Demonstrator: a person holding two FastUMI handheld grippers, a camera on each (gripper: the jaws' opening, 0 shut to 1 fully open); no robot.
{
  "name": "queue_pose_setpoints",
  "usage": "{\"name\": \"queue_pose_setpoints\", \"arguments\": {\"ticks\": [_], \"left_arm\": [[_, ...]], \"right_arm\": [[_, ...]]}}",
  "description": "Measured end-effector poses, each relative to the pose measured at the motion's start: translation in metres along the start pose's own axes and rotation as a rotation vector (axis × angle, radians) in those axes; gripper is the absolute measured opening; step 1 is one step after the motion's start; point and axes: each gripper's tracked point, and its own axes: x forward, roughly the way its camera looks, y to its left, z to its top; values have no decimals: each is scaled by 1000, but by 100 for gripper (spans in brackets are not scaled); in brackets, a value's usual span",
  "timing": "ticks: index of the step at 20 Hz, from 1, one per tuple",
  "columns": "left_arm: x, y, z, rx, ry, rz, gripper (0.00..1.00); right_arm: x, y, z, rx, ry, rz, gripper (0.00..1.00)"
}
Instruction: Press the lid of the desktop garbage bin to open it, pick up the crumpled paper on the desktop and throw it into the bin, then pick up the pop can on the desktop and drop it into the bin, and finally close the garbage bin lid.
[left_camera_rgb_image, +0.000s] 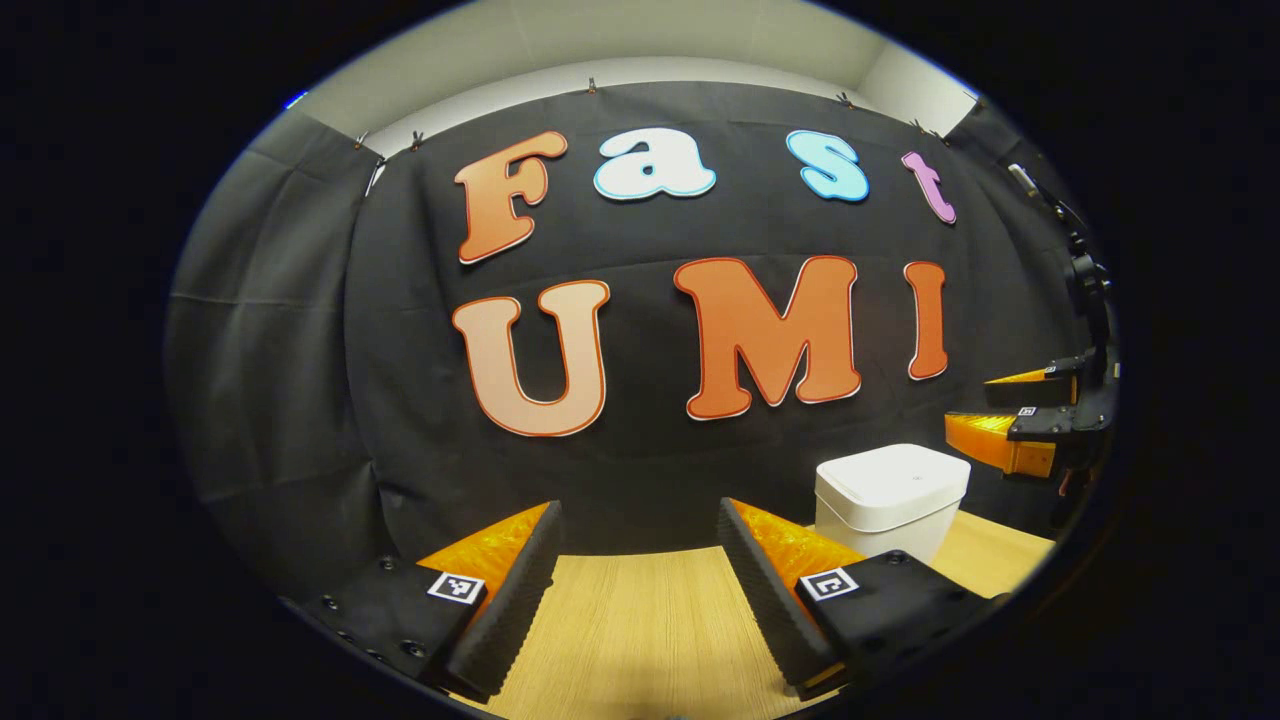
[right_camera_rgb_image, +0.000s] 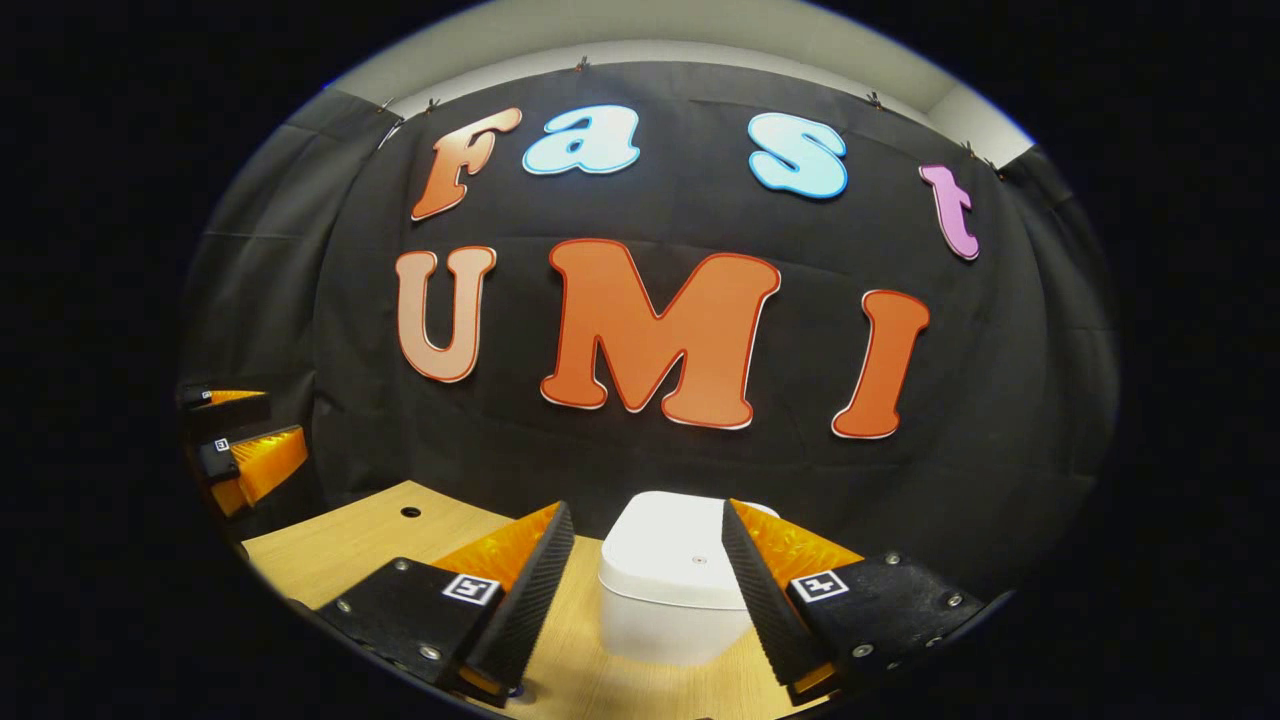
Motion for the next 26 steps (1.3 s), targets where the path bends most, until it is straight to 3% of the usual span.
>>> {"name": "queue_pose_setpoints", "arguments": {"ticks": [3,6,9,10,14,17,26], "left_arm": [[-1,3,-2,-2,7,10,99],[-3,13,-6,-4,17,41,100],[-3,18,-9,-3,28,69,100],[-3,20,-8,-1,31,79,100],[-6,31,-15,4,53,133,100],[-8,36,-21,8,76,171,100],[-23,37,-38,46,148,267,100]], "right_arm": [[9,-9,-6,25,33,-18,72],[20,-24,-16,45,73,-46,48],[34,-35,-34,62,145,-59,36],[38,-37,-38,70,154,-61,26],[58,-45,-47,60,171,-57,8],[73,-48,-53,62,185,-49,1],[116,-45,-94,45,292,31,1]]}}
